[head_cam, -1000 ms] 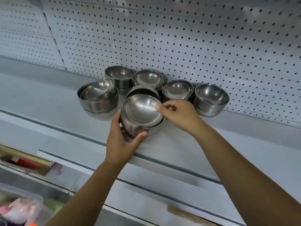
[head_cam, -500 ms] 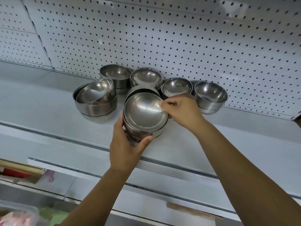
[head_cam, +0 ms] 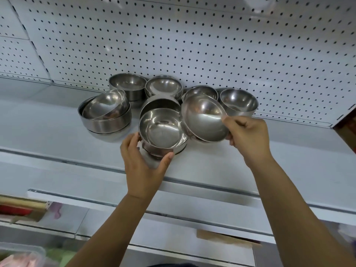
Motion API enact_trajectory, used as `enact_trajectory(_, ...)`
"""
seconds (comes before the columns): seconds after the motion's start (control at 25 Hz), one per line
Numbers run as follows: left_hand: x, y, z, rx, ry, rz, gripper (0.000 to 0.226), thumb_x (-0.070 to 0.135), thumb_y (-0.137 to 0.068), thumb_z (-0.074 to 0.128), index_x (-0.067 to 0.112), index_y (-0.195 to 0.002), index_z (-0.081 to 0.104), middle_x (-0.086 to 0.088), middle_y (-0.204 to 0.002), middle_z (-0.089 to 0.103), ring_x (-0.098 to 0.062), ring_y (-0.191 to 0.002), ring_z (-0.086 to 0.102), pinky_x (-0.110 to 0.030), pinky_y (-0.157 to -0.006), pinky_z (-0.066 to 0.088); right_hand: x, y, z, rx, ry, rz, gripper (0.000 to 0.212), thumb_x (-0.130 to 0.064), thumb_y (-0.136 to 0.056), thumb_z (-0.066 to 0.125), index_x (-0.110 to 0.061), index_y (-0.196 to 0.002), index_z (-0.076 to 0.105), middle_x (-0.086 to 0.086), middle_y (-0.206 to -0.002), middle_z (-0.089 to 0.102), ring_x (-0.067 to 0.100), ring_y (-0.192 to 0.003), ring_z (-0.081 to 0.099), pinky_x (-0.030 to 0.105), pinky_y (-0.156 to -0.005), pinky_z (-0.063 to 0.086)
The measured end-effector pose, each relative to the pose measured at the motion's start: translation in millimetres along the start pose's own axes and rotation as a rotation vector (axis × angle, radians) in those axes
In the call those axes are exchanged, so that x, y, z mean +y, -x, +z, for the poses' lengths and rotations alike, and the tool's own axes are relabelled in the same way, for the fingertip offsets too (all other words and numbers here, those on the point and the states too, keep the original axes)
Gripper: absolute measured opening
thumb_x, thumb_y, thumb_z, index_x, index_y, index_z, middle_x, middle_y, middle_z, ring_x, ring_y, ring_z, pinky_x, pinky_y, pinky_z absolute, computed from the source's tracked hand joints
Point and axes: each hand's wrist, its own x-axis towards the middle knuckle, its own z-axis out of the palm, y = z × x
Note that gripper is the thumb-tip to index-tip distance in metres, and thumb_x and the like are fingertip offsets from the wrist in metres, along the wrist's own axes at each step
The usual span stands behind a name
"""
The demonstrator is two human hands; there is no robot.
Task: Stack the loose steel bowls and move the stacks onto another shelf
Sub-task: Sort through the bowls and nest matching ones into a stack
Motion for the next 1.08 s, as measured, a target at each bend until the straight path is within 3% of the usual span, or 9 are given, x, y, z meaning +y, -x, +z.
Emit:
enact_trajectory(0.16, 10.4, 28.9, 4.0, 0.165, 0.061, 0.081, 0.068, 0.044, -0.078, 0.079, 0.005, -0.125, 0.049, -0.015, -0.118, 0.048, -0.030, -0.099, 0.054, -0.034, -0.087, 0.049, 29.1, 16.1, -35.4, 0.054, 0.056, 0.122, 0.030, -0.024, -0.094, 0.073, -0.010, -0.067, 0.075, -0.001, -0.049, 0.059, 0.010, -0.043, 0.049, 0.017, -0.047, 0.043)
enact_trajectory(0.24, 22.6, 49.2, 10.8, 0.099, 0.090, 0.125, 0.046, 0.041, -0.082, 0.076, 0.016, -0.113, 0.051, -0.007, -0.103, 0.054, -0.021, -0.087, 0.054, -0.029, -0.078, 0.049, 42.1, 19.7, -51.2, 0.060, 0.112, 0.171, 0.030, -0.024, -0.093, 0.074, -0.008, -0.067, 0.075, -0.002, -0.049, 0.060, 0.010, -0.042, 0.049, 0.022, -0.051, 0.045)
enact_trajectory(0.32, 37.7, 61.8, 20.2, -0.055, 0.131, 0.158, 0.042, 0.043, -0.083, 0.075, 0.022, -0.112, 0.052, -0.001, -0.102, 0.058, -0.013, -0.087, 0.056, -0.016, -0.081, 0.048, 52.6, 20.7, -63.2, 0.051, 0.160, 0.204, 0.032, -0.023, -0.092, 0.073, -0.004, -0.066, 0.074, 0.000, -0.049, 0.061, 0.011, -0.042, 0.049, 0.026, -0.054, 0.045)
enact_trajectory(0.44, 62.3, 59.4, 37.5, -0.361, 0.161, 0.087, 0.070, 0.056, -0.079, 0.078, 0.023, -0.133, 0.048, 0.006, -0.130, 0.055, -0.006, -0.115, 0.054, -0.012, -0.096, 0.045, 61.5, 17.0, -72.7, 0.026, 0.178, 0.227, 0.032, -0.021, -0.092, 0.072, -0.002, -0.066, 0.074, 0.002, -0.050, 0.062, 0.013, -0.044, 0.051, 0.026, -0.054, 0.045)
enact_trajectory(0.52, 78.8, 50.2, 48.5, -0.532, 0.175, -0.044, 0.099, 0.064, -0.070, 0.078, 0.027, -0.150, 0.033, 0.015, -0.148, 0.040, 0.003, -0.133, 0.040, -0.007, -0.104, 0.035, 65.1, 12.6, -73.8, 0.002, 0.178, 0.226, 0.031, -0.021, -0.092, 0.073, -0.002, -0.068, 0.075, 0.002, -0.051, 0.062, 0.013, -0.045, 0.052, 0.023, -0.051, 0.045)
enact_trajectory(0.68, 92.2, 29.4, 74.3, -0.662, 0.191, -0.115, 0.127, 0.056, -0.063, 0.089, 0.030, -0.160, 0.010, 0.016, -0.160, 0.028, 0.006, -0.141, 0.029, -0.009, -0.110, 0.026, 71.7, 4.9, -71.3, -0.084, 0.202, 0.210, 0.030, -0.022, -0.093, 0.071, -0.003, -0.070, 0.077, 0.001, -0.051, 0.064, 0.009, -0.043, 0.053, 0.019, -0.048, 0.044)
enact_trajectory(0.84, 92.8, 18.7, 85.0, -0.699, 0.181, -0.175, 0.137, 0.045, -0.061, 0.095, 0.030, -0.161, 0.002, 0.021, -0.151, 0.039, 0.011, -0.133, 0.037, 0.001, -0.102, 0.027, 74.5, -6.2, -76.0, -0.209, 0.209, 0.216, 0.041, -0.034, -0.096, 0.071, -0.004, -0.069, 0.074, 0.001, -0.053, 0.065, 0.011, -0.045, 0.056, 0.020, -0.048, 0.048)
enact_trajectory(1.0, 94.2, 21.4, 81.6, -0.541, 0.190, -0.252, 0.130, 0.037, -0.060, 0.097, 0.031, -0.160, 0.013, 0.038, -0.135, 0.042, 0.021, -0.123, 0.042, 0.001, -0.099, 0.032, 66.7, -31.1, -87.9, -0.257, 0.326, 0.041, 0.038, -0.043, -0.097, 0.069, -0.017, -0.070, 0.075, -0.002, -0.063, 0.072, 0.009, -0.054, 0.065, 0.023, -0.063, 0.055)
enact_trajectory(1.08, 95.0, 21.8, 80.6, -0.469, 0.177, -0.292, 0.119, 0.035, -0.059, 0.097, 0.044, -0.151, 0.023, 0.044, -0.130, 0.043, 0.021, -0.122, 0.043, -0.003, -0.100, 0.032, 53.1, -52.9, -89.2, -0.233, 0.354, -0.048, 0.030, -0.043, -0.096, 0.070, -0.025, -0.071, 0.073, -0.005, -0.067, 0.071, 0.009, -0.063, 0.066, 0.019, -0.067, 0.050)
